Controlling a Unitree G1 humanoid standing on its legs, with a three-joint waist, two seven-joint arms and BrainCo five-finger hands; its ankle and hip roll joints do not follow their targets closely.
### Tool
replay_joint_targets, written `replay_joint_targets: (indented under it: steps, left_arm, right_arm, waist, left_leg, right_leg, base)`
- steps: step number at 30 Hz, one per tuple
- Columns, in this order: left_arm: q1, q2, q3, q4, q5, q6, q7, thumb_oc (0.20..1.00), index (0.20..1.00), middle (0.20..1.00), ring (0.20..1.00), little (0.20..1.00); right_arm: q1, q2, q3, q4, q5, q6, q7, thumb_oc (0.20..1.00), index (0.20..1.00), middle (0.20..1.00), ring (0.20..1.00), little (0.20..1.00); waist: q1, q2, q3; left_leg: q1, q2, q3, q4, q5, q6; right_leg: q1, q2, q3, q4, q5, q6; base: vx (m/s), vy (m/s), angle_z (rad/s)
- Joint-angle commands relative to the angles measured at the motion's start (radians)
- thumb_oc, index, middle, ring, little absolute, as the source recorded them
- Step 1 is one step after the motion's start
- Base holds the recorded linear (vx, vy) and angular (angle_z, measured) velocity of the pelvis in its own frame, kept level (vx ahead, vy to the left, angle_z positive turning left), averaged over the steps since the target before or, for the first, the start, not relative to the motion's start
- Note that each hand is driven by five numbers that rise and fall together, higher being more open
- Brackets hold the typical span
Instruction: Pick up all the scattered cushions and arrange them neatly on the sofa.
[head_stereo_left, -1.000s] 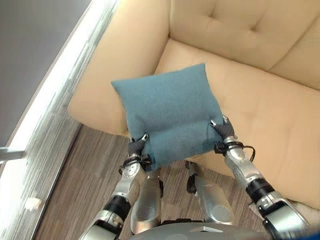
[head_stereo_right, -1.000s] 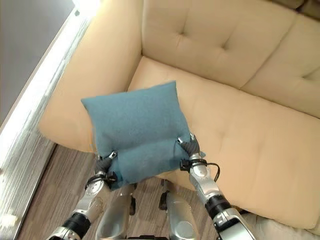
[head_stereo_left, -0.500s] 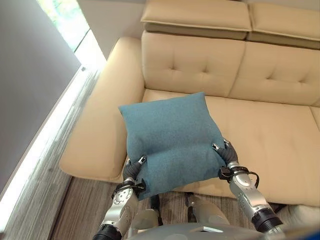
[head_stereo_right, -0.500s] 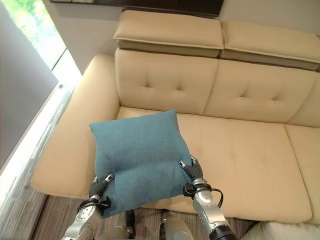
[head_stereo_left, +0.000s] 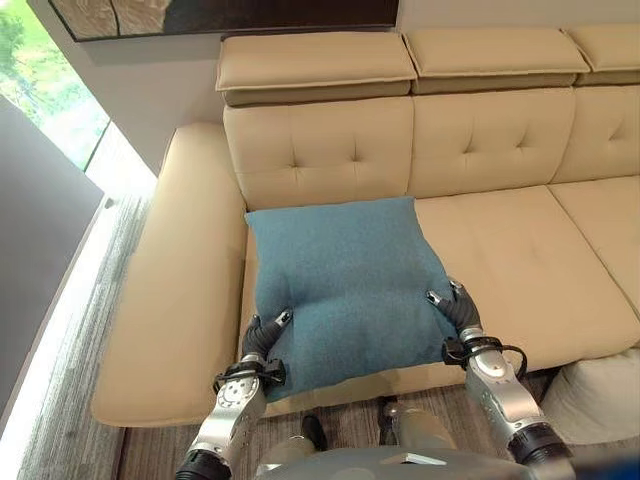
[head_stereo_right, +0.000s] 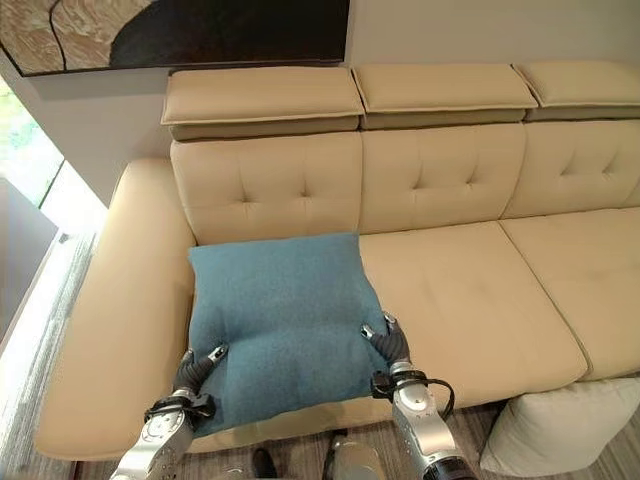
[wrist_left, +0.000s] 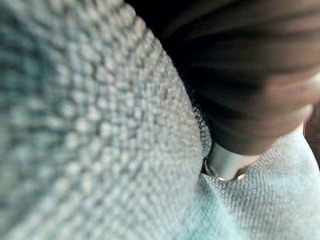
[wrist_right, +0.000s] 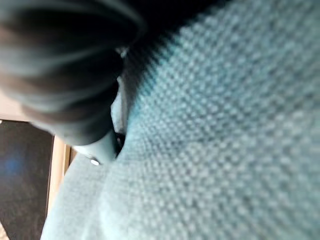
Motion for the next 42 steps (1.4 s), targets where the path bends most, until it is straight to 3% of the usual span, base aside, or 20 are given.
replay_joint_targets:
  steps: [1,2,5,6,9,15,27,35,38,42]
  left_arm:
    - [-0.106,-0.026,-0.014,-0.123,0.027,-0.081,-0.026,0.2,0.2,0.2,0.2,0.2]
    - [-0.117,-0.034,-0.032,-0.122,0.029,-0.08,-0.029,0.2,0.2,0.2,0.2,0.2]
    - [-0.118,-0.045,-0.045,-0.13,0.013,-0.08,-0.035,0.2,0.2,0.2,0.2,0.2]
    - [-0.119,-0.05,-0.046,-0.128,0.001,-0.082,-0.028,0.2,0.2,0.2,0.2,0.2]
    - [-0.114,-0.047,-0.045,-0.133,0.003,-0.074,-0.029,0.2,0.2,0.2,0.2,0.2]
    - [-0.093,-0.047,-0.038,-0.145,0.008,-0.063,-0.029,0.2,0.2,0.2,0.2,0.2]
    - [-0.133,-0.003,-0.021,-0.218,0.093,-0.083,0.024,0.2,0.2,0.2,0.2,0.2]
    - [-0.407,0.029,-0.073,-0.215,0.22,-0.136,0.144,0.2,0.2,0.2,0.2,0.2]
    - [-0.65,0.048,-0.11,-0.131,0.261,-0.157,0.23,0.2,0.2,0.2,0.2,0.2]
    - [-0.926,0.102,-0.127,0.001,0.253,-0.178,0.292,0.2,0.2,0.2,0.2,0.2]
  right_arm:
    - [-0.063,-0.019,-0.023,-0.139,-0.044,-0.079,-0.003,0.2,0.2,0.2,0.2,0.2]
    - [-0.043,-0.036,-0.031,-0.156,-0.043,-0.081,-0.003,0.2,0.2,0.2,0.2,0.2]
    - [-0.039,-0.066,-0.032,-0.16,-0.042,-0.079,-0.003,0.2,0.2,0.2,0.2,0.2]
    - [-0.041,-0.074,-0.03,-0.157,-0.033,-0.075,-0.003,0.2,0.2,0.2,0.2,0.2]
    - [-0.046,-0.076,-0.024,-0.154,-0.024,-0.07,-0.002,0.2,0.2,0.2,0.2,0.2]
    - [-0.036,-0.073,-0.025,-0.16,-0.037,-0.069,-0.011,0.2,0.2,0.2,0.2,0.2]
    - [-0.078,-0.058,-0.033,-0.235,-0.12,-0.078,-0.066,0.2,0.2,0.2,0.2,0.2]
    - [-0.366,-0.109,0.026,-0.236,-0.312,-0.082,-0.239,0.2,0.2,0.2,0.2,0.2]
    - [-0.578,-0.127,0.085,-0.151,-0.338,-0.069,-0.315,0.2,0.2,0.2,0.2,0.2]
    - [-0.833,-0.176,0.126,-0.013,-0.301,-0.059,-0.357,0.2,0.2,0.2,0.2,0.2]
  waist:
    - [0.013,0.007,0.0]
    - [0.005,0.0,-0.014]
    - [-0.002,-0.012,-0.003]
    - [0.005,-0.014,0.01]
    - [0.015,-0.019,0.013]
    - [0.035,0.0,-0.001]
    - [0.029,0.021,-0.026]
    - [0.04,0.025,0.054]
    - [0.053,0.013,0.102]
    - [0.058,0.004,0.103]
  left_leg:
    - [-0.014,-0.012,-0.145,0.029,-0.077,-0.001]
    - [-0.032,0.009,-0.152,0.097,-0.091,-0.031]
    - [-0.09,0.043,-0.161,0.26,-0.11,-0.067]
    - [-0.144,0.062,-0.181,0.345,-0.068,-0.09]
    - [-0.2,0.05,-0.229,0.308,-0.069,-0.078]
    - [-0.189,0.048,-0.278,0.141,0.004,-0.07]
    - [-0.073,0.015,-0.214,0.016,-0.011,-0.034]
    - [-0.177,0.017,-0.21,0.016,0.006,-0.03]
    - [-0.282,0.021,-0.219,0.026,0.041,-0.04]
    - [-0.381,0.026,-0.231,0.019,0.077,-0.058]
  right_leg:
    - [0.017,-0.024,0.007,0.075,-0.125,0.065]
    - [0.061,-0.008,-0.002,0.043,-0.141,0.042]
    - [0.115,0.001,-0.011,0.016,-0.164,0.015]
    - [0.133,0.004,-0.013,0.012,-0.176,-0.004]
    - [0.146,0.006,-0.004,-0.003,-0.182,-0.005]
    - [0.176,0.041,0.032,-0.02,-0.2,0.0]
    - [0.189,0.012,0.082,-0.022,-0.195,0.029]
    - [0.06,-0.009,0.072,0.004,-0.172,0.037]
    - [-0.047,-0.015,0.065,0.022,-0.141,0.038]
    - [-0.141,-0.013,0.053,0.02,-0.119,0.045]
  base:
    - [0.14,-0.354,0.31]
    - [0.12,-0.247,0.29]
    - [0.08,-0.222,0.57]
    - [0.03,-0.11,0.21]
    - [0.06,-0.044,-0.1]
    - [0.12,0.03,-0.2]
    - [0.09,0.096,-0.19]
    - [-0.14,0.008,-0.03]
    - [-0.2,-0.065,0.1]
    - [-0.05,-0.06,0.11]
